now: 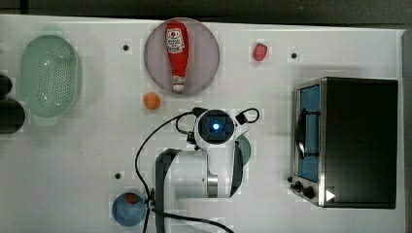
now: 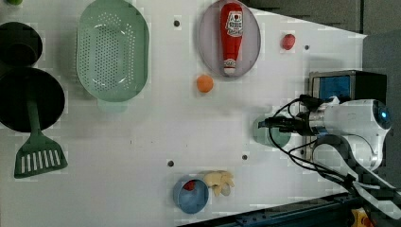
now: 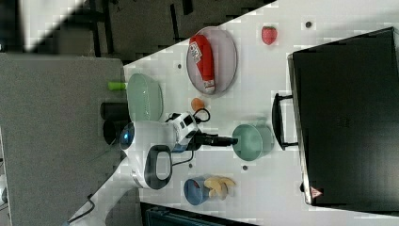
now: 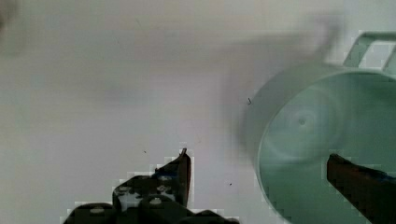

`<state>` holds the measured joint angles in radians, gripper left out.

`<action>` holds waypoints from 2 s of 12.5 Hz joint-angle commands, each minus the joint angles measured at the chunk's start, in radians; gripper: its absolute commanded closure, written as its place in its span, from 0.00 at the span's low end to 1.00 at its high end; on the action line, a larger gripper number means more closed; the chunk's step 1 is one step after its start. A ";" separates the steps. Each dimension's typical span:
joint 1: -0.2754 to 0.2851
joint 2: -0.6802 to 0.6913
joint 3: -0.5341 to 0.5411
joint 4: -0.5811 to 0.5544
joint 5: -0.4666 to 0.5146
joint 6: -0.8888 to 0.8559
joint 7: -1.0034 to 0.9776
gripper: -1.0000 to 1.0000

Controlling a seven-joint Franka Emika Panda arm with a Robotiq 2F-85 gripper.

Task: Drag mug right to left.

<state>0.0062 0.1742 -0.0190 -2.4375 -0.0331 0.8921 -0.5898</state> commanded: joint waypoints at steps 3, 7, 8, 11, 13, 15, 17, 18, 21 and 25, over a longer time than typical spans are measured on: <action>0.014 0.084 0.003 -0.008 -0.013 0.091 -0.082 0.29; 0.025 0.095 0.011 -0.010 -0.013 0.150 -0.082 0.76; 0.030 0.095 0.015 -0.011 -0.013 0.162 -0.081 0.83; 0.057 0.095 0.031 -0.014 -0.013 0.174 -0.080 0.83; 0.078 0.095 0.045 -0.014 -0.013 0.175 -0.075 0.83; 0.098 0.096 0.060 -0.013 -0.013 0.202 -0.056 0.83; 0.125 0.100 0.069 -0.014 -0.013 0.232 -0.008 0.83; 0.141 0.101 0.074 -0.014 -0.013 0.233 0.023 0.83; 0.192 0.101 0.086 -0.013 -0.013 0.233 0.111 0.83; 0.264 0.105 0.094 0.004 -0.013 0.233 0.124 0.83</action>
<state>0.2367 0.2954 0.0550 -2.4629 -0.0423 1.1211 -0.5312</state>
